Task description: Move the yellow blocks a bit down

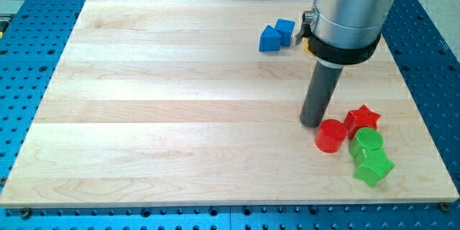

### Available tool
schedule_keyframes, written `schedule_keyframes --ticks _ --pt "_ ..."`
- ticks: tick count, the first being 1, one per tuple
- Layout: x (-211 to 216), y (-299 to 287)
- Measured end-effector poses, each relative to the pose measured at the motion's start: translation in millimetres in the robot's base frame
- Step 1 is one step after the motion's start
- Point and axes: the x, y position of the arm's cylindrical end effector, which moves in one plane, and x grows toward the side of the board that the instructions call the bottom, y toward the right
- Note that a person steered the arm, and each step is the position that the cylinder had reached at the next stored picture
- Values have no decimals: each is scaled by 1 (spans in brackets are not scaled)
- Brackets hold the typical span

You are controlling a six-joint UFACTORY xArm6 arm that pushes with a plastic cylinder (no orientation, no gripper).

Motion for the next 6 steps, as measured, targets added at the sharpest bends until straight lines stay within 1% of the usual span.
schedule_keyframes --ticks 2,3,4,5,6 --pt "35 -1" --pt "33 -1" --pt "-42 2" --pt "-106 67" --pt "-185 97"
